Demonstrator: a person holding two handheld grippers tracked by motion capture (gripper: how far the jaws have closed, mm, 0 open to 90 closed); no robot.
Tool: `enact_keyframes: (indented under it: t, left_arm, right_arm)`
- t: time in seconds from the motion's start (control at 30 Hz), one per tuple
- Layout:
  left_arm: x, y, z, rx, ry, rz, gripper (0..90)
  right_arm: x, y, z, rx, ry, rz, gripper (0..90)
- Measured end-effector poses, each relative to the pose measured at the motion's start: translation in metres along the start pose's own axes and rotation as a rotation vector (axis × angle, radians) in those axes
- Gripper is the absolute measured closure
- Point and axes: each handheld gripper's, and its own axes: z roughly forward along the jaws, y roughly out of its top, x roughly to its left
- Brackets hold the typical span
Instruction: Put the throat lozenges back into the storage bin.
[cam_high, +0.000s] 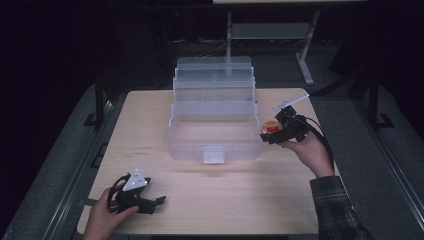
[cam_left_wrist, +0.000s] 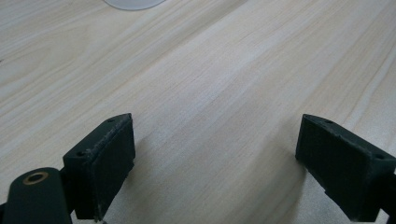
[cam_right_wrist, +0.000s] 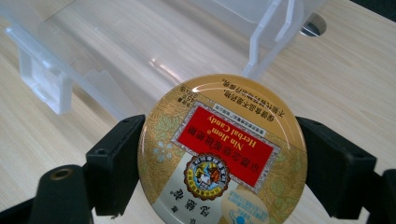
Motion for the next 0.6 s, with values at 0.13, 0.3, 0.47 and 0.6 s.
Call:
enact_keyframes:
  t: [0.13,0.3,0.47,0.6]
  left_arm:
    - [0.0,0.0,0.0,0.0,0.0,0.001,11.1]
    - [0.0,0.0,0.0,0.0,0.0,-0.001,11.1]
    - [0.0,0.0,0.0,0.0,0.0,0.0,11.1]
    - [0.0,0.0,0.0,0.0,0.0,0.0,11.1]
  right_arm:
    - [0.002,0.004,0.005,0.003,0.005,-0.009,19.7]
    - [0.006,0.011,0.011,0.005,0.016,-0.013,19.7]
    - [0.007,0.015,0.015,0.007,0.022,-0.017,19.7]
    - [0.009,0.019,0.019,0.008,0.026,-0.017,19.7]
